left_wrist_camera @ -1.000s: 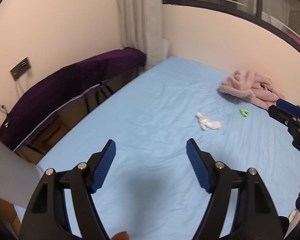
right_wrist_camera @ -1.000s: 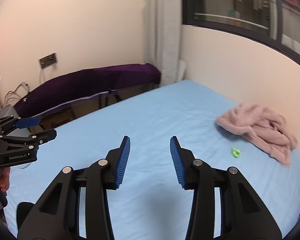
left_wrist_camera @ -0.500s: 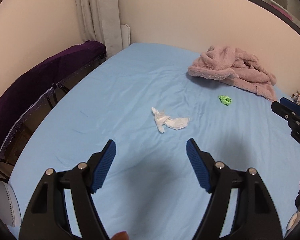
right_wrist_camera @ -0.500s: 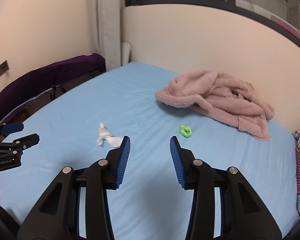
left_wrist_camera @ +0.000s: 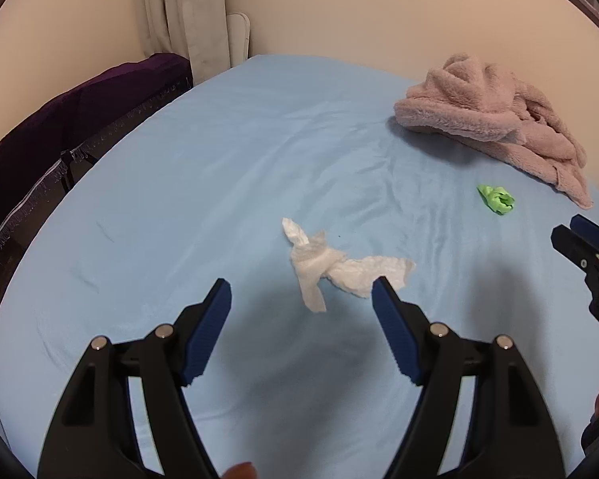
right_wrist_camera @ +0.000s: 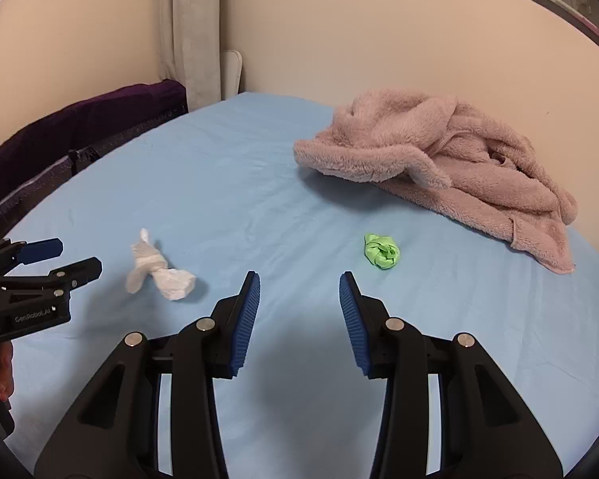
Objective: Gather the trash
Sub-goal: 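Move both open tools back over the bed toward the white tissue, then grasp the white tissue with left tool while right tool grasps green cloth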
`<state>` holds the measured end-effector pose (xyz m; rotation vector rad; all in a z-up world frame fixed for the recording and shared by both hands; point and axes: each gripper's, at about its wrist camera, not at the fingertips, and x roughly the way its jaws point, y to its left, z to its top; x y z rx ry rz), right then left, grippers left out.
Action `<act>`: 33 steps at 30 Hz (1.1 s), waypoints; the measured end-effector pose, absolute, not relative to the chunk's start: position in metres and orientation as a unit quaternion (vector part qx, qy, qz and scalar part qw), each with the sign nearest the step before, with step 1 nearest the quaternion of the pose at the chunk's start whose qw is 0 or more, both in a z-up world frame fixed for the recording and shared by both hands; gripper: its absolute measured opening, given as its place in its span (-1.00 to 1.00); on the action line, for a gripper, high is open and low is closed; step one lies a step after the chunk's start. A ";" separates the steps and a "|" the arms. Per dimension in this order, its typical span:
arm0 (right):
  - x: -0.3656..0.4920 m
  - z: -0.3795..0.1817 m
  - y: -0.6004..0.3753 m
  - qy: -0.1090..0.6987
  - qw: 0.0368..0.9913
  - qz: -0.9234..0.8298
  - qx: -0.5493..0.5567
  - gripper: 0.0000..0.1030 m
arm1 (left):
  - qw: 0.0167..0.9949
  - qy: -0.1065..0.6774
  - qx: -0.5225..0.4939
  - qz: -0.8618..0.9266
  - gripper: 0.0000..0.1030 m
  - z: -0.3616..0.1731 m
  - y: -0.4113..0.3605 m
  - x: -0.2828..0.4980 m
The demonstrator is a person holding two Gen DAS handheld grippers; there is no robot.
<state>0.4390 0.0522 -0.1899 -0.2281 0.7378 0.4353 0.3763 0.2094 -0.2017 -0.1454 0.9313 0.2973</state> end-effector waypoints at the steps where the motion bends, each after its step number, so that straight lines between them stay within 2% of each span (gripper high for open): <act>1: 0.444 -0.196 0.053 0.358 0.903 0.208 -0.112 -0.23 | 0.880 0.447 -0.073 0.144 0.42 -0.208 0.212 0.382; 14: 0.482 -0.233 0.038 0.371 0.906 0.177 -0.098 -0.23 | 0.868 0.475 -0.060 0.135 0.40 -0.274 0.214 0.431; 18: 0.491 -0.238 0.028 0.373 0.908 0.166 -0.093 -0.23 | 0.867 0.480 -0.058 0.125 0.00 -0.283 0.208 0.436; 20: 0.496 -0.240 0.023 0.373 0.909 0.162 -0.091 -0.23 | 0.868 0.477 -0.053 0.126 -0.09 -0.285 0.204 0.437; 22: 0.503 -0.242 0.019 0.375 0.909 0.157 -0.087 -0.23 | 0.872 0.472 -0.046 0.122 -0.27 -0.284 0.200 0.438; 27: 0.528 -0.249 0.014 0.384 0.908 0.149 -0.082 -0.23 | 0.877 0.464 -0.031 0.119 -0.41 -0.282 0.193 0.441; 33: 0.563 -0.262 0.019 0.385 0.909 0.131 -0.093 -0.22 | 0.884 0.453 -0.020 0.113 -0.43 -0.272 0.187 0.449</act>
